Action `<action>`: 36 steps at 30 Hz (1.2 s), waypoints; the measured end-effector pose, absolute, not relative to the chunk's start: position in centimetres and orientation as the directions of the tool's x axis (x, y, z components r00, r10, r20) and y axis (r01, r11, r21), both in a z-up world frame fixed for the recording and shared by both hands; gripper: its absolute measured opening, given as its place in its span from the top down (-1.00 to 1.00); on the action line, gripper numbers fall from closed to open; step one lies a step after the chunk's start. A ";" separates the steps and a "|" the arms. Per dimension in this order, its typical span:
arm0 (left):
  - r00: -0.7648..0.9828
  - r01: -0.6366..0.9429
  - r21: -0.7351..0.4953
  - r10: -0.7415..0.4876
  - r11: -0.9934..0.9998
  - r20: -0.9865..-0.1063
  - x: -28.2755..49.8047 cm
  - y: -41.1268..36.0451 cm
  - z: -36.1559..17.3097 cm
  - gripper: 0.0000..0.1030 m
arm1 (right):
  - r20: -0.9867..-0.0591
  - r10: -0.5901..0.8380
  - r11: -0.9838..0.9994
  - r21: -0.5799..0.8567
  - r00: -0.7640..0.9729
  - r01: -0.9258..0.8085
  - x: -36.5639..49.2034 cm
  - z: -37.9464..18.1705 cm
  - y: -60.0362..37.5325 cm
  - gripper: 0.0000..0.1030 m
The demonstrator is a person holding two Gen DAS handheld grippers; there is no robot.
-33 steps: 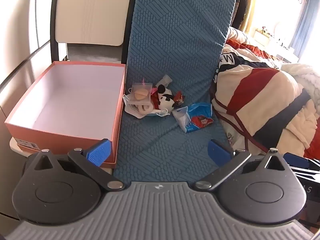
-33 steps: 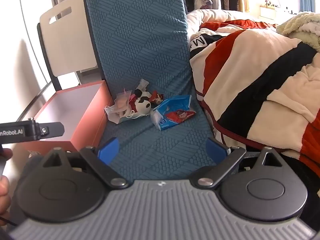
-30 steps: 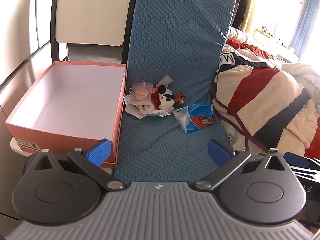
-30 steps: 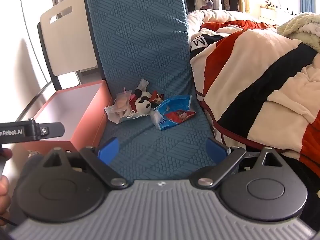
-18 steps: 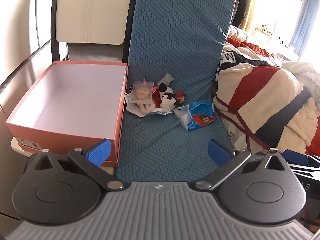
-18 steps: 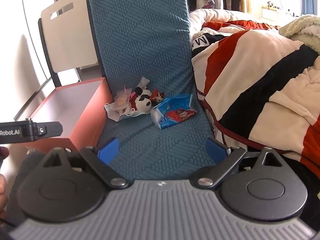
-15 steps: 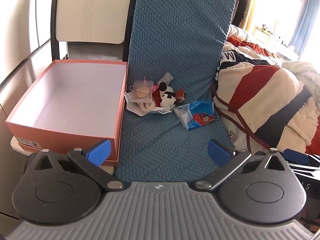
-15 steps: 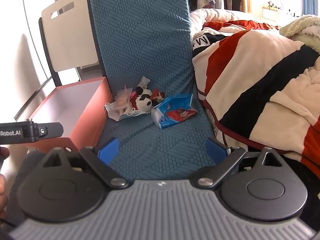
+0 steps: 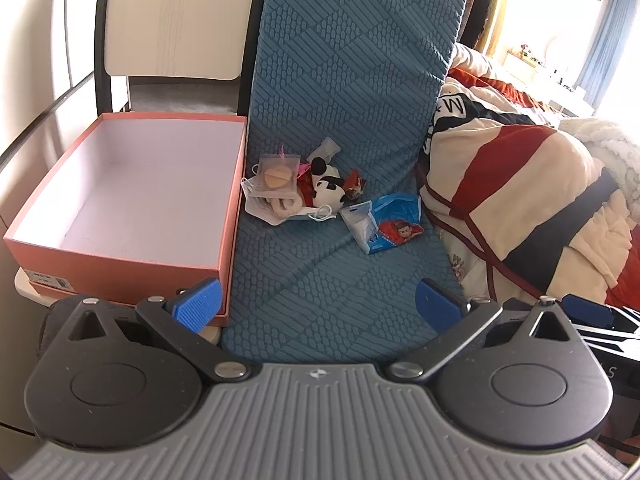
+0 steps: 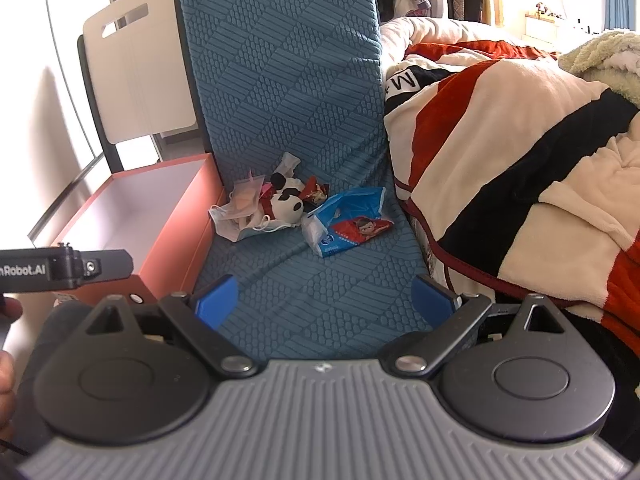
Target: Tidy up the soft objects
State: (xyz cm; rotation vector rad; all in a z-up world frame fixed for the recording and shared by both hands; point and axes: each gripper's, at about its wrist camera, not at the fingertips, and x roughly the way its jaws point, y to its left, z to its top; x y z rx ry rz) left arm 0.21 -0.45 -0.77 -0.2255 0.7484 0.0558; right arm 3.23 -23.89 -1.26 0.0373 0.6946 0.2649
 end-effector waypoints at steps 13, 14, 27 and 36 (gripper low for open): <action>0.724 -0.119 -0.179 -0.038 0.977 -0.689 0.4 -0.6 -0.9 -1.00 | -0.632 0.253 0.966 0.120 0.733 -0.230 3.3 -1.6 -23.7 -0.85; 0.723 -0.116 -0.180 -0.041 0.977 -0.690 0.4 -0.6 -0.9 -1.00 | -0.632 0.254 0.966 0.121 0.732 -0.230 3.3 -1.6 -23.7 -0.85; 0.718 -0.112 -0.194 -0.056 0.975 -0.694 0.4 -0.5 -1.4 -1.00 | -0.635 0.250 0.967 0.125 0.731 -0.222 3.3 -1.7 -23.8 -0.85; 0.714 -0.109 -0.194 -0.059 0.975 -0.697 0.4 -0.8 -1.7 -1.00 | -0.644 0.241 0.970 0.128 0.726 -0.209 3.2 -2.1 -24.1 -0.85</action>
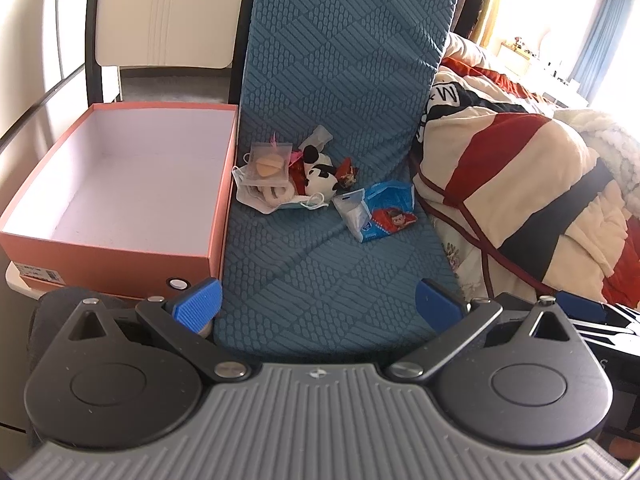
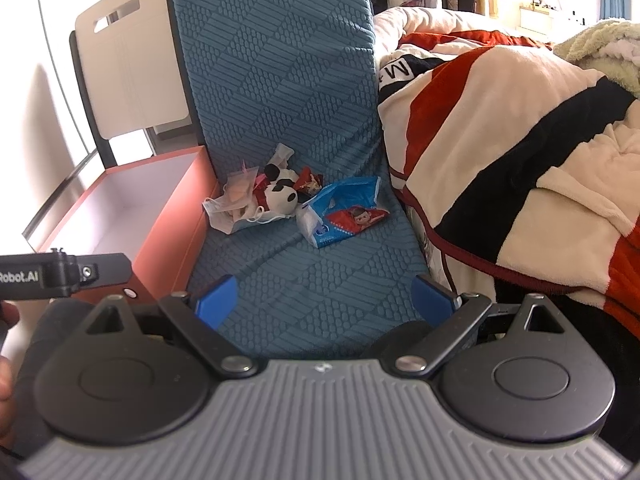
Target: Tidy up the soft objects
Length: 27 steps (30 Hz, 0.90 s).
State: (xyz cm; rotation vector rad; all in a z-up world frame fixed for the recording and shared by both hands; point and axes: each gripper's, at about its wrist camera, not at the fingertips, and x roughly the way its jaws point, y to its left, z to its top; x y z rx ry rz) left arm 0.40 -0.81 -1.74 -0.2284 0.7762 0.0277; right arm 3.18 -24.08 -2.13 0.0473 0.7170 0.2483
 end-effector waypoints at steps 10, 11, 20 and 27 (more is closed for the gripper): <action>0.695 -0.104 -0.190 -0.065 0.976 -0.716 0.3 -0.4 -2.9 -1.00 | -0.648 0.225 0.974 0.130 0.727 -0.185 3.1 -2.6 -24.2 -0.85; 0.693 -0.105 -0.185 -0.062 0.977 -0.718 0.3 -0.3 -3.0 -1.00 | -0.648 0.223 0.974 0.131 0.728 -0.182 3.0 -2.7 -24.2 -0.85; 0.693 -0.077 -0.159 -0.062 0.984 -0.718 1.3 -0.5 -3.8 -1.00 | -0.649 0.225 0.974 0.143 0.727 -0.174 3.4 -3.2 -24.4 -0.85; 0.689 -0.063 -0.132 -0.052 0.989 -0.723 2.8 -0.4 -5.0 -1.00 | -0.653 0.214 0.977 0.151 0.727 -0.152 4.4 -4.0 -24.7 -0.85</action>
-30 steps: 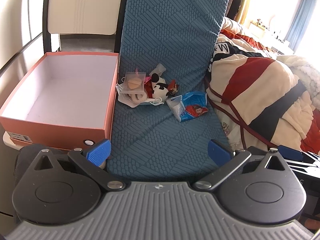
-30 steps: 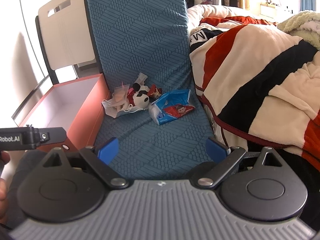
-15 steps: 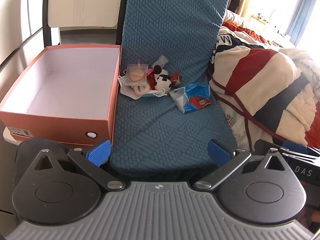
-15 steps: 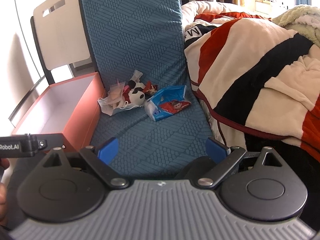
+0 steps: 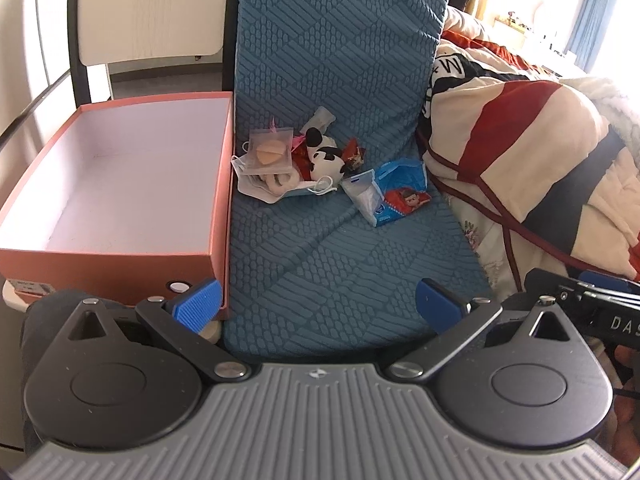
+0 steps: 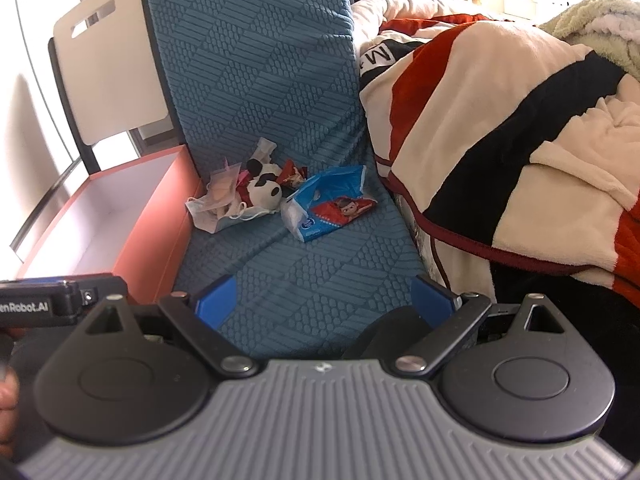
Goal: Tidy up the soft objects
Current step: 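Move the left tool toward the clear bag with the sponge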
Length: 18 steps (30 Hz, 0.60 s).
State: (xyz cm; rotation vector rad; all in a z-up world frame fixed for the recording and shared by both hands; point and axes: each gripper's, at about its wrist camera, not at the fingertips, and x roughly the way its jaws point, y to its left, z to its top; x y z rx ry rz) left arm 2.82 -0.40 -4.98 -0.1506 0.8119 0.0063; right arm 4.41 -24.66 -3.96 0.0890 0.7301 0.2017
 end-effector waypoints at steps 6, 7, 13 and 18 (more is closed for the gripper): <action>0.701 -0.046 -0.097 -0.037 0.994 -0.712 4.6 -0.5 -6.0 -1.00 | -0.648 0.200 0.979 0.153 0.735 -0.132 5.5 -4.8 -24.7 -0.85; 0.703 -0.040 -0.096 -0.040 0.995 -0.710 4.9 -0.5 -6.0 -1.00 | -0.649 0.197 0.980 0.155 0.735 -0.126 5.7 -5.0 -24.7 -0.85; 0.724 -0.012 -0.078 -0.045 0.997 -0.689 7.4 -1.0 -6.6 -1.00 | -0.643 0.204 0.978 0.174 0.738 -0.119 7.3 -6.2 -24.5 -0.85; 0.740 -0.004 -0.053 -0.033 0.999 -0.672 9.6 -1.3 -7.0 -1.00 | -0.647 0.191 0.979 0.176 0.738 -0.099 9.2 -7.5 -24.1 -0.85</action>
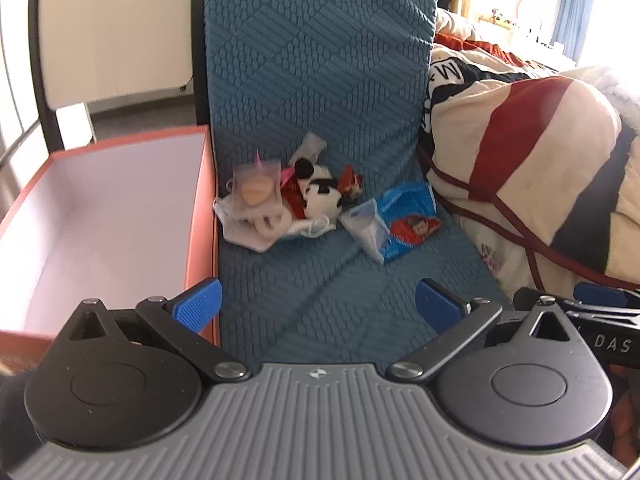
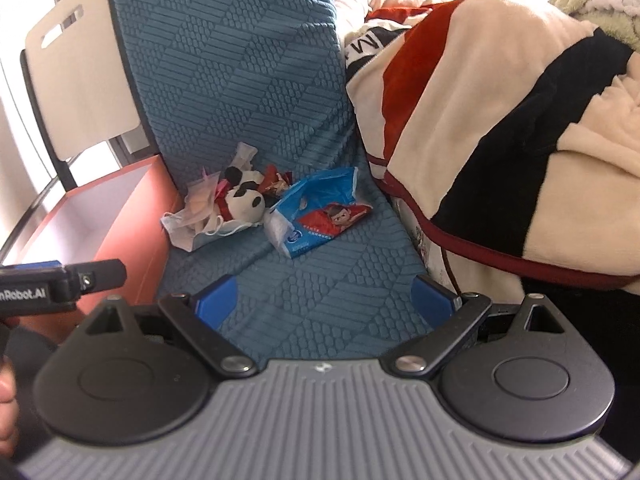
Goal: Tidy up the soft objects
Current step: 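Move the left tool toward the clear bag with the sponge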
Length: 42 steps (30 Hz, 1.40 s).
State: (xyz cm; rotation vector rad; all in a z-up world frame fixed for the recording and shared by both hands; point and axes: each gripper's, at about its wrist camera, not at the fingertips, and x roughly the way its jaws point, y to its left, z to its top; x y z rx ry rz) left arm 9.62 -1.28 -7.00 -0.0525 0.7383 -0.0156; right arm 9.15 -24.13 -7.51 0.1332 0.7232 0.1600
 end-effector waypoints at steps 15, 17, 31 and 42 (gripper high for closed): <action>0.780 -0.026 -0.018 0.009 1.000 -0.626 17.4 -1.5 -9.8 -1.00 | -0.613 0.191 0.967 0.254 0.767 -0.037 15.4 -9.8 -24.2 -0.85; 0.800 0.001 -0.038 -0.024 0.999 -0.600 18.0 -1.6 -9.7 -1.00 | -0.603 0.193 0.961 0.274 0.774 -0.027 16.2 -10.2 -24.6 -0.85; 0.787 -0.040 0.000 0.032 0.999 -0.616 25.4 -1.1 -12.5 -0.76 | -0.580 0.315 0.872 0.490 0.751 0.013 22.8 -14.7 -25.3 -0.39; 0.718 -0.152 0.011 0.118 0.988 -0.686 31.7 1.5 -15.0 -0.28 | -0.621 0.314 0.867 0.496 0.718 0.051 27.6 -16.0 -22.9 -0.36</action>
